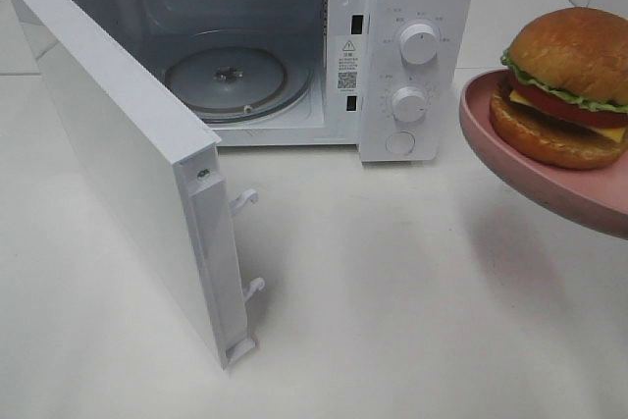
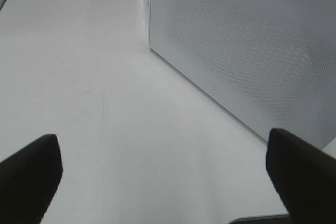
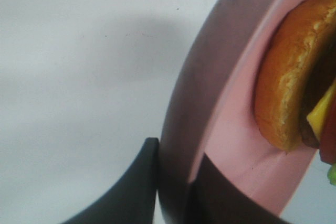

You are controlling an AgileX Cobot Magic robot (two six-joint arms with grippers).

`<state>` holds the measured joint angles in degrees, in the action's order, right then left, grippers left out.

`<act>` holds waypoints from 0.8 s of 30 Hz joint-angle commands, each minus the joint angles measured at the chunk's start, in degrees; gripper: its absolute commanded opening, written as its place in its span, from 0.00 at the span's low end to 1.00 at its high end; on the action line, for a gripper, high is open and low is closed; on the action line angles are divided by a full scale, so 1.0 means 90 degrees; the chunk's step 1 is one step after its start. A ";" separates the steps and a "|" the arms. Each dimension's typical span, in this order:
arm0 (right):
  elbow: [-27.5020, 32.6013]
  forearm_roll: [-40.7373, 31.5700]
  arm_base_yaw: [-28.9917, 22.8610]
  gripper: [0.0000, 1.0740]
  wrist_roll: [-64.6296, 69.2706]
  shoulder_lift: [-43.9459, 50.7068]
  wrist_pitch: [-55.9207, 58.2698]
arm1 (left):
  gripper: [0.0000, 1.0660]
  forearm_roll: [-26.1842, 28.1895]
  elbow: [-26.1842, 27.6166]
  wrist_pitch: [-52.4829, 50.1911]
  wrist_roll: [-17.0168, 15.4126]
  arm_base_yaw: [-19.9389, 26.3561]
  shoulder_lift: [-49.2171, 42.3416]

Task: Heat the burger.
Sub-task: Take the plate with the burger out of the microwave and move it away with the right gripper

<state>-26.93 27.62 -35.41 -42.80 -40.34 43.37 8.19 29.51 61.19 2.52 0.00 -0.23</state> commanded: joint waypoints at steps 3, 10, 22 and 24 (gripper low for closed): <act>-0.0070 0.0357 0.0025 0.01 0.0637 0.0115 0.0134 | 0.92 0.0019 0.0006 0.0019 -0.0032 0.0006 -0.0076; -0.0070 0.1031 0.0025 0.01 0.1713 0.0115 0.0796 | 0.92 0.0019 0.0006 0.0019 -0.0032 0.0006 -0.0076; -0.0070 0.1490 0.0025 0.01 0.2884 0.0089 0.1821 | 0.92 0.0019 0.0006 0.0019 -0.0032 0.0006 -0.0076; -0.0070 0.1623 0.0025 0.01 0.3145 0.0089 0.2063 | 0.92 0.0019 0.0006 0.0019 -0.0032 0.0006 -0.0076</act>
<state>-26.93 37.41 -35.41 -17.48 -39.99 60.96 8.19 29.51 61.19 2.52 0.00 -0.23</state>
